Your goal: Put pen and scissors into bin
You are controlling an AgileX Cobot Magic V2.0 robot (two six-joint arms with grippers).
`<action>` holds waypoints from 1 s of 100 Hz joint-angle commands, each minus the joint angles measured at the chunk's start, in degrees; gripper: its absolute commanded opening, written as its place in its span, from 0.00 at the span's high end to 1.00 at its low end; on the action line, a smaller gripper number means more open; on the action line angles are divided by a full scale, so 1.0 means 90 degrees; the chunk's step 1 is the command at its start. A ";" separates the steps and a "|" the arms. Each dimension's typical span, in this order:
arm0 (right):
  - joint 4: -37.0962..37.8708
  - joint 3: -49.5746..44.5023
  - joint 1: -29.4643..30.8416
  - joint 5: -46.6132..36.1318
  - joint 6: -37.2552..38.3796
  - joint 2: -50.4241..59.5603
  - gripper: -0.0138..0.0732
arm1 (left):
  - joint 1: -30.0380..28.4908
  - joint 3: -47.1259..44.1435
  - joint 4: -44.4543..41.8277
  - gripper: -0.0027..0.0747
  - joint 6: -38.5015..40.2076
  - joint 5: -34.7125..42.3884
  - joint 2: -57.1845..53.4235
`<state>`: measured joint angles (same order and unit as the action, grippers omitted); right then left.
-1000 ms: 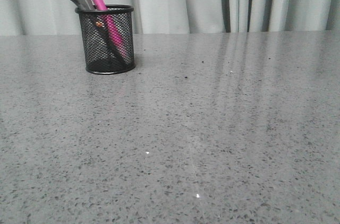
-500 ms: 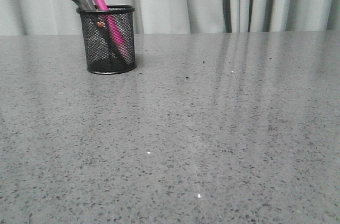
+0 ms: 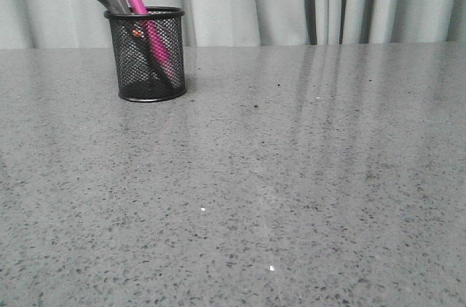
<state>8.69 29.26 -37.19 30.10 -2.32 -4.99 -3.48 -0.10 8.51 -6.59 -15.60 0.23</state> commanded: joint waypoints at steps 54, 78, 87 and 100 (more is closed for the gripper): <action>0.0099 0.0143 -0.0002 -0.0525 -0.0065 -0.0080 0.91 | -0.0024 -0.0282 -0.0068 0.99 0.0102 -0.0140 -0.0254; 0.0099 0.0143 -0.0002 -0.0525 -0.0065 -0.0080 0.91 | -0.0024 -0.0282 -0.0068 0.99 0.0102 -0.0140 -0.0254; 0.0087 0.0100 -0.0002 -0.0528 -0.0065 -0.0062 0.91 | -0.0024 -0.0282 -0.0068 0.99 0.0102 -0.0140 -0.0254; 0.0729 -0.0117 0.0060 -0.0355 0.0004 -0.0062 0.91 | -0.0024 -0.0282 -0.0068 0.99 0.0102 -0.0140 -0.0254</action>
<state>9.83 28.17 -37.19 30.23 -2.32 -4.78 -3.58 -0.10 7.60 -6.38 -19.26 -0.23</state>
